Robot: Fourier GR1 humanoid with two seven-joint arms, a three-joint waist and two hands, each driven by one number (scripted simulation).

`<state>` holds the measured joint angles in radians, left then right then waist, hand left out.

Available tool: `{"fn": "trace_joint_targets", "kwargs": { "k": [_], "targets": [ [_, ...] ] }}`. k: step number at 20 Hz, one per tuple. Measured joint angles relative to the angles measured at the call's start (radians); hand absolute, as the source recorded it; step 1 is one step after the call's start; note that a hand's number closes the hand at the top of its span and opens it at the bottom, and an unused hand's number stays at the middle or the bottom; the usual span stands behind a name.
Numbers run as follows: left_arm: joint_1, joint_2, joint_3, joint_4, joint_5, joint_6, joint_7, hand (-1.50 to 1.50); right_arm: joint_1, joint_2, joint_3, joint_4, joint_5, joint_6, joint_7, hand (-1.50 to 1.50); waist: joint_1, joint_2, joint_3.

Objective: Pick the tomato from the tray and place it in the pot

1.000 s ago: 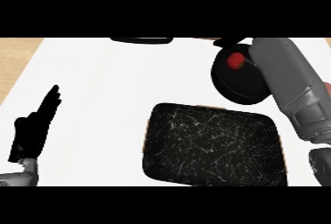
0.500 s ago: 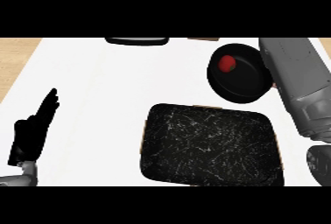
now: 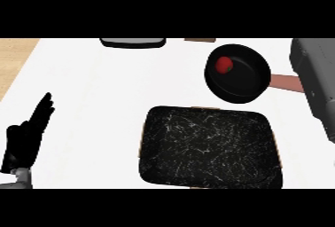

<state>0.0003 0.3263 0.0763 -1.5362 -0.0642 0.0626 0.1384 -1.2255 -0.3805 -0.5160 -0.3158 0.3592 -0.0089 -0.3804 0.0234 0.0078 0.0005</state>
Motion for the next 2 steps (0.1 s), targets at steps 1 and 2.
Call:
{"fn": "trace_joint_targets", "kwargs": {
  "k": [1,2],
  "targets": [
    [0.008,-0.003,0.000,0.001,0.000,-0.002,-0.004,0.00,0.017,-0.011,-0.003,-0.007,-0.010,0.021,-0.011,-1.50,-0.003,-0.001,0.000],
    [0.009,-0.001,0.006,0.002,0.004,-0.009,-0.009,0.00,0.038,-0.016,-0.006,-0.016,-0.021,0.035,-0.023,-1.50,-0.005,-0.002,0.000]
  ]
}}
